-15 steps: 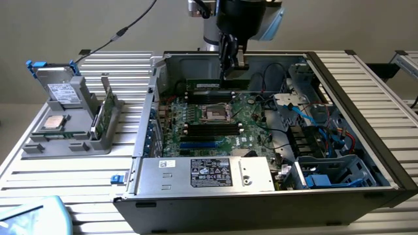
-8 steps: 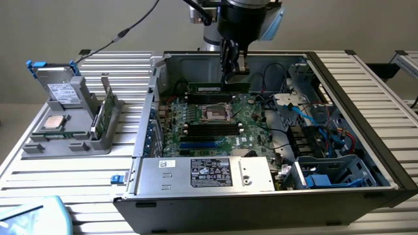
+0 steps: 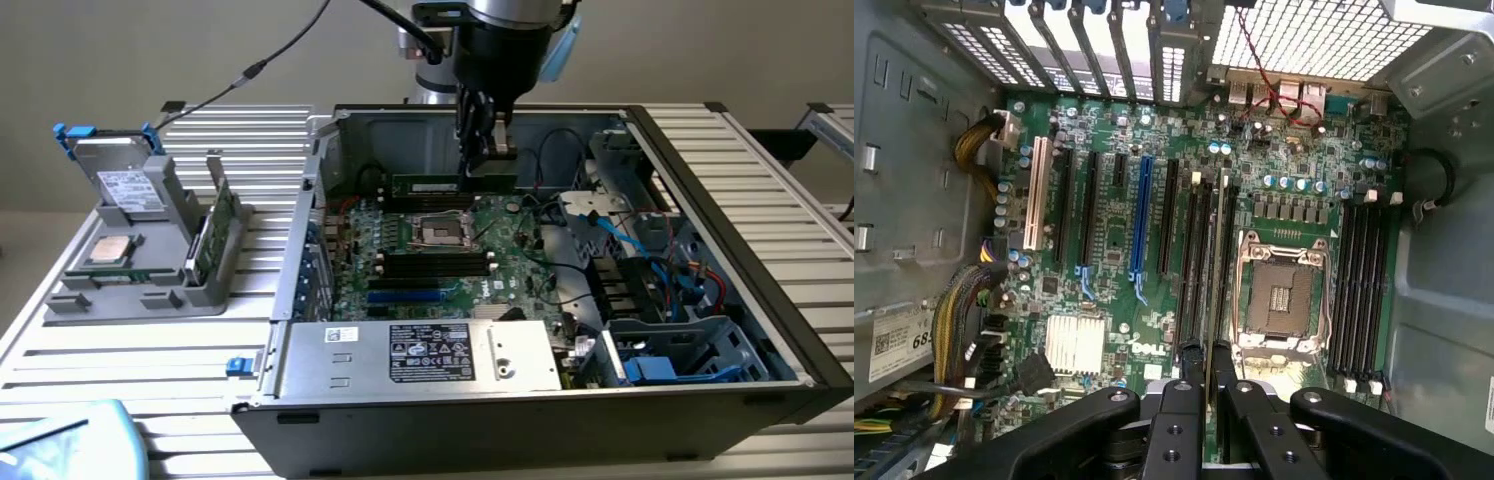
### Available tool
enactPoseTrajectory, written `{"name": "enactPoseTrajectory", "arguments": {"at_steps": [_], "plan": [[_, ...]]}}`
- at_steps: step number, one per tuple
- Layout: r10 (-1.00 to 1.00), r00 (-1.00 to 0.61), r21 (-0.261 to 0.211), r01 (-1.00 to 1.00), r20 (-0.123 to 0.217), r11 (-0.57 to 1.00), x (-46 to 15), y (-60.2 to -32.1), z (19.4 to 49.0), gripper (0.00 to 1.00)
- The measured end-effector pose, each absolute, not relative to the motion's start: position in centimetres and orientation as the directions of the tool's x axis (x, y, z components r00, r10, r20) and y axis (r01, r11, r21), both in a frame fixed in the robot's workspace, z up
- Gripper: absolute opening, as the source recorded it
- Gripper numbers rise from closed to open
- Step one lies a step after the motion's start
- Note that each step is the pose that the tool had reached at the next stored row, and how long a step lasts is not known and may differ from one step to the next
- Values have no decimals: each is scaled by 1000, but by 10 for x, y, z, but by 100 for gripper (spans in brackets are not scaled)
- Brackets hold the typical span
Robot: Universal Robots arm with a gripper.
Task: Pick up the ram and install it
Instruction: 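Pick up the ram and move it above insertion slot, then insert the ram into the slot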
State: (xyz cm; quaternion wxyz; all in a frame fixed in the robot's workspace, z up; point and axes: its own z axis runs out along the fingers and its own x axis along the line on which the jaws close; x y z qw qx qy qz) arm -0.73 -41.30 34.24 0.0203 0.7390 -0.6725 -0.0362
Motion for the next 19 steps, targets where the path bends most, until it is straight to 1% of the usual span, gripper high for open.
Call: {"name": "enactPoseTrajectory", "arguments": {"at_steps": [6,19], "plan": [[-996,81,78,-993,-29,-83,-6,-407,335,14],[-997,71,78,-994,-29,-73,-6,-404,334,14]]}}
